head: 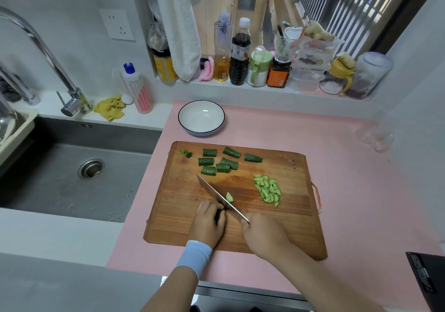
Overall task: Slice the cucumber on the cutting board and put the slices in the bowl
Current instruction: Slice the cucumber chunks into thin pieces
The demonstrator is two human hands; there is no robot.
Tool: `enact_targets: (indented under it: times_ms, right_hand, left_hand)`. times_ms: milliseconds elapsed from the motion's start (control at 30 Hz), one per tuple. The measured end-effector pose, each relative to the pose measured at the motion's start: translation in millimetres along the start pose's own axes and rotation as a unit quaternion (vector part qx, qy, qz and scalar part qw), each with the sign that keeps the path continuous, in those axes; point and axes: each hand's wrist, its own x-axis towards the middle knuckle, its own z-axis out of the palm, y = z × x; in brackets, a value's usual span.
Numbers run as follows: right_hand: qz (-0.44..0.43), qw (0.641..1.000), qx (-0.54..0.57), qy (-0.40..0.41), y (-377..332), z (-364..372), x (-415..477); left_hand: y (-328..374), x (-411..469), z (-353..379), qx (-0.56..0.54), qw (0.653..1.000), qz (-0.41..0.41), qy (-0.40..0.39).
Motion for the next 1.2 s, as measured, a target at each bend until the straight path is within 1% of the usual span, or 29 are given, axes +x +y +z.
enact_targets:
  times_ms: [233, 367, 600, 833, 1067, 1200]
  right_hand:
    - [-0.014, 1.0, -0.011, 0.017, 2.4, 0.1, -8.2]
    - [-0.033, 0.999, -0.001, 0.023, 12.9, 0.1, -16.8]
    - [-0.032, 0.999, -0.007, 0.036, 25.7, -2.1, -29.8]
    - [-0.026, 0.999, -0.005, 0.031, 23.3, -0.5, -28.0]
    - [-0.005, 1.0, 0.0, 0.005, 5.2, 3.1, -5.7]
    - [0.002, 1.0, 0.001, -0.003, -4.5, 0.4, 2.6]
  left_hand:
    - [0.6, 0.7, 0.4, -0.004, 1.0, 0.003, 0.018]
    - [-1.8, 1.5, 1.3, -0.011, 1.0, -0.007, 0.008]
    - [-1.1, 1.0, -0.2, -0.009, 1.0, -0.003, 0.006]
    - [-1.3, 0.7, -0.4, -0.01, 1.0, -0.009, 0.009]
    - [-0.6, 0.7, -0.7, -0.013, 1.0, -0.007, 0.01]
    - [-1.4, -2.2, -1.1, -0.012, 1.0, 0.011, 0.01]
